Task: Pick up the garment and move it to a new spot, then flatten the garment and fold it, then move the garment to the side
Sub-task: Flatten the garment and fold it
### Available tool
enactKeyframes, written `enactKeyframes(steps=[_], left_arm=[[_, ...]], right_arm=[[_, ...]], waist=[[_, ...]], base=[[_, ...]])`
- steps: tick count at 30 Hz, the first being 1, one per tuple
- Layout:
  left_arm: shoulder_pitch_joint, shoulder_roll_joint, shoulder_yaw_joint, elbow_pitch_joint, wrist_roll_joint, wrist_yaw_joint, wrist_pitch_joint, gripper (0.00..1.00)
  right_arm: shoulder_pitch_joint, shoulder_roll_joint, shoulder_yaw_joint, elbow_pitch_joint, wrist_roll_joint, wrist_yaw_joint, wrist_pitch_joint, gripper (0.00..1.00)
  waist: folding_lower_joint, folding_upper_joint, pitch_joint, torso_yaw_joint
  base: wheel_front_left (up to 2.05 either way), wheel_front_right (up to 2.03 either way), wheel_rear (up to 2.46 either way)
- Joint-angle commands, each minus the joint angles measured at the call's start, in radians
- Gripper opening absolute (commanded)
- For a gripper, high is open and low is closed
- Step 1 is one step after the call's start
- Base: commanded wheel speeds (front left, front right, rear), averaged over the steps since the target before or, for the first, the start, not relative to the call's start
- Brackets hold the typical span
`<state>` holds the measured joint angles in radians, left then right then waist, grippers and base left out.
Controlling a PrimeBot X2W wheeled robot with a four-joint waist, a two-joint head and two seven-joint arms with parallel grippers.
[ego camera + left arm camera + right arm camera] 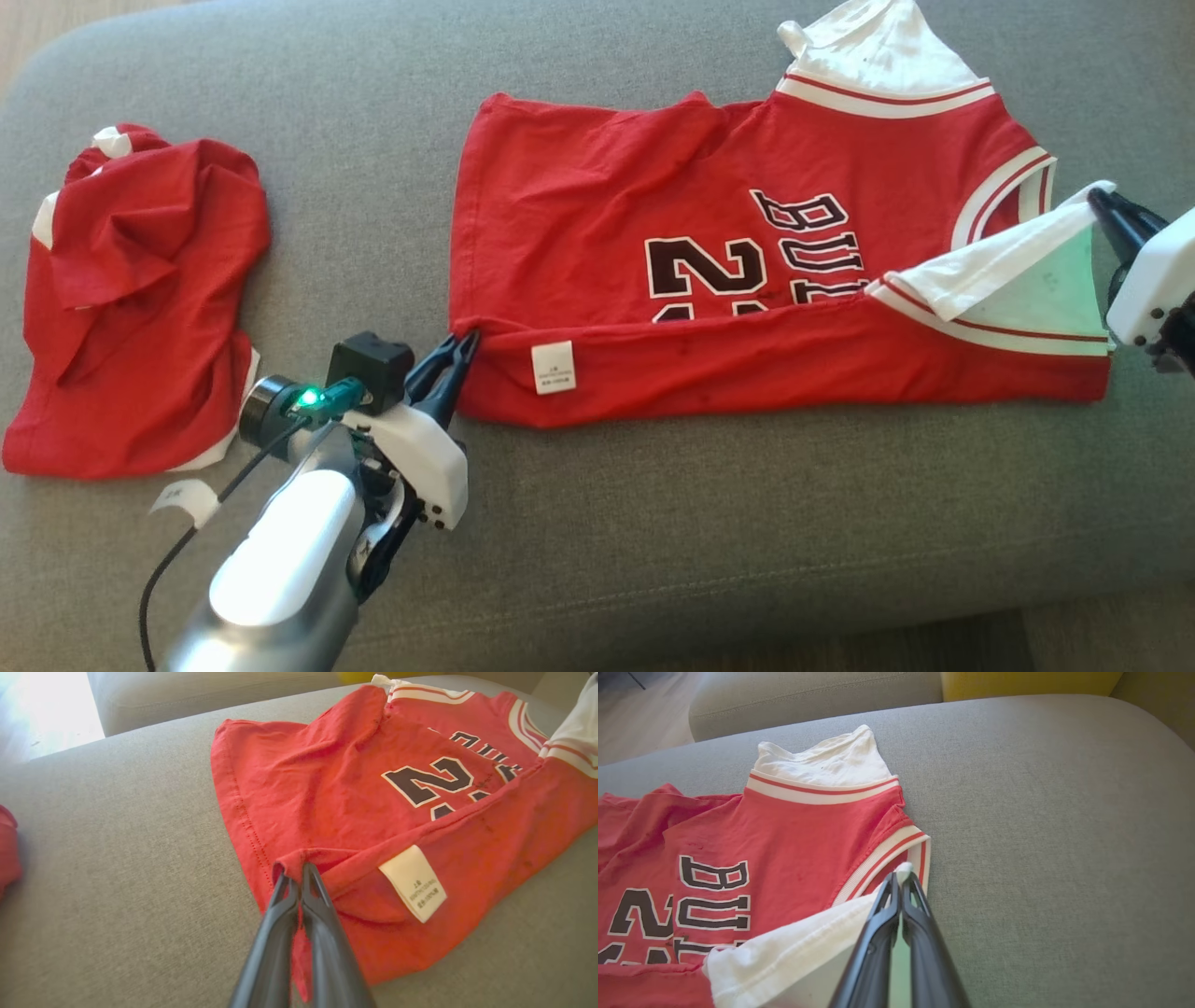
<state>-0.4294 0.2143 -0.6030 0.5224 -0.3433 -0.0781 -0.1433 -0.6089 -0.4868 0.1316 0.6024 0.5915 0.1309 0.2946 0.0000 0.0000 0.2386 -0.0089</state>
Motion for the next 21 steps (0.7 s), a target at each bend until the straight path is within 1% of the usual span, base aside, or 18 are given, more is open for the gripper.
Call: enactKeyframes(steps=[1,2,3,5,9,13,15,18,21], left_arm=[[-0.046,0.01,0.04,-0.009,0.0,0.018,-0.008,0.73],[-0.049,0.003,0.045,-0.001,-0.006,0.024,-0.011,1.0],[-0.051,-0.002,0.05,0.006,-0.014,0.025,-0.014,1.0],[-0.054,-0.007,0.062,0.018,-0.026,0.031,-0.026,1.0],[-0.046,-0.018,0.107,0.023,-0.054,0.066,-0.073,1.0],[-0.016,-0.043,0.169,-0.011,-0.093,0.097,-0.109,1.0],[0.005,-0.064,0.219,-0.045,-0.119,0.115,-0.116,1.0],[0.048,-0.096,0.318,-0.158,-0.114,0.145,-0.118,1.0],[0.118,-0.131,0.392,-0.261,-0.085,0.15,-0.118,1.0]], right_arm=[[-0.03,-0.026,0.005,-0.008,0.019,0.0,-0.02,0.0],[-0.036,-0.024,0.009,0.002,0.023,0.0,-0.029,0.33],[-0.042,-0.02,0.012,0.012,0.031,0.0,-0.035,1.0],[-0.048,-0.016,0.026,0.021,0.05,0.0,-0.051,1.0],[-0.044,-0.019,0.024,0.035,0.074,0.0,-0.124,1.0],[-0.016,-0.014,0.016,0.038,0.05,0.0,-0.23,1.0],[0.004,-0.001,-0.001,0.019,0.043,0.0,-0.293,1.0],[0.05,0.024,-0.02,-0.045,0.008,0.0,-0.399,1.0],[0.113,0.063,-0.051,-0.12,-0.044,0.0,-0.487,1.0]], waist=[[0.0,0.0,0.005,-0.001],[0.0,0.0,0.006,-0.002],[0.0,0.0,0.006,-0.004],[0.0,0.0,0.005,-0.008],[0.0,0.0,-0.009,-0.016],[0.0,0.0,-0.034,-0.022],[0.0,0.0,-0.048,-0.025],[0.0,0.0,-0.067,-0.029],[0.0,0.0,-0.089,-0.035]], base=[[0.0,0.0,0.0],[0.0,0.0,0.0],[0.0,0.0,0.0],[0.0,0.0,0.0],[0.0,0.0,0.0],[0.0,0.0,0.0],[0.0,0.0,0.0],[0.0,0.0,0.0],[0.0,0.0,0.0]])
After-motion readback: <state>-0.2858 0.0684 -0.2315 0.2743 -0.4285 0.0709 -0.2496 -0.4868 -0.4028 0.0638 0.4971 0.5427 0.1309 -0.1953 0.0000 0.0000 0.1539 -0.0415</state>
